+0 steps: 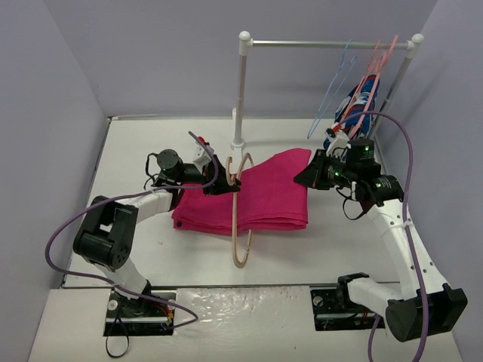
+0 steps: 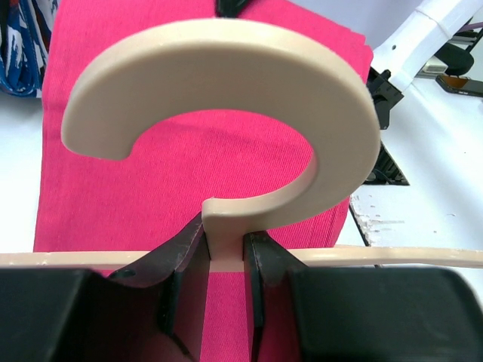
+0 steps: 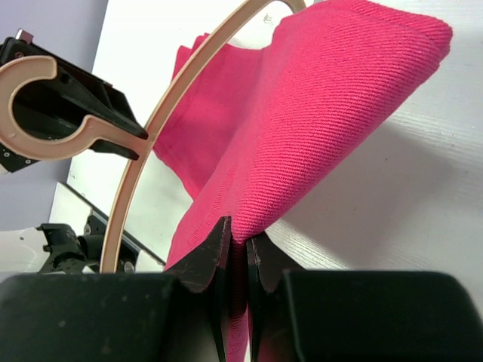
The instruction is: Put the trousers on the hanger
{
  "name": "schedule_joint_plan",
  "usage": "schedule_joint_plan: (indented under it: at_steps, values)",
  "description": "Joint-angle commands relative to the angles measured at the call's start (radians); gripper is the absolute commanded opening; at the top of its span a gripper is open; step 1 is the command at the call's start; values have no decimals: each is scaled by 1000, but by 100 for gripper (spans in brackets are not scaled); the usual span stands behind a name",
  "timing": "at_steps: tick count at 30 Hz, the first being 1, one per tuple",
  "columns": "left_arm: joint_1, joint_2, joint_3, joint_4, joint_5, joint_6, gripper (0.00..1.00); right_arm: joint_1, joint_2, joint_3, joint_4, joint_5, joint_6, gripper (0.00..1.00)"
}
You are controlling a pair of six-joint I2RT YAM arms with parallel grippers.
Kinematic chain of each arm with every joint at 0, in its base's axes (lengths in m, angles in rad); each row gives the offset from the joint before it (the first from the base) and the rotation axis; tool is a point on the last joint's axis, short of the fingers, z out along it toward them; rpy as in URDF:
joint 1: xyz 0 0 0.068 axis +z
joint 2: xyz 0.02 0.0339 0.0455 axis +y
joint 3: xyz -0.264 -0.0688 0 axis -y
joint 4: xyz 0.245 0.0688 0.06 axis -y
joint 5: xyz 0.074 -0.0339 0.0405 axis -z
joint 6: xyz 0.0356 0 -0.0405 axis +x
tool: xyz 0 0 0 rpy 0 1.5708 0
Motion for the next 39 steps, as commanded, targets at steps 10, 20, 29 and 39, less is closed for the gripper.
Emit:
schedule_joint_plan:
  at_steps: [10,20,29,39]
  values:
    - [29,-145,124,-517,19,506,0,-12,-100,36,2,31,-62,0]
    - [29,-179,223,-936,-15,805,0,-12,-120,-39,-34,131,-73,0]
    - [29,-255,264,-811,-28,680,0,-7,-103,-207,-29,346,-1,0]
    - [26,-346,354,-683,-88,469,0,73,-34,-337,121,459,74,0]
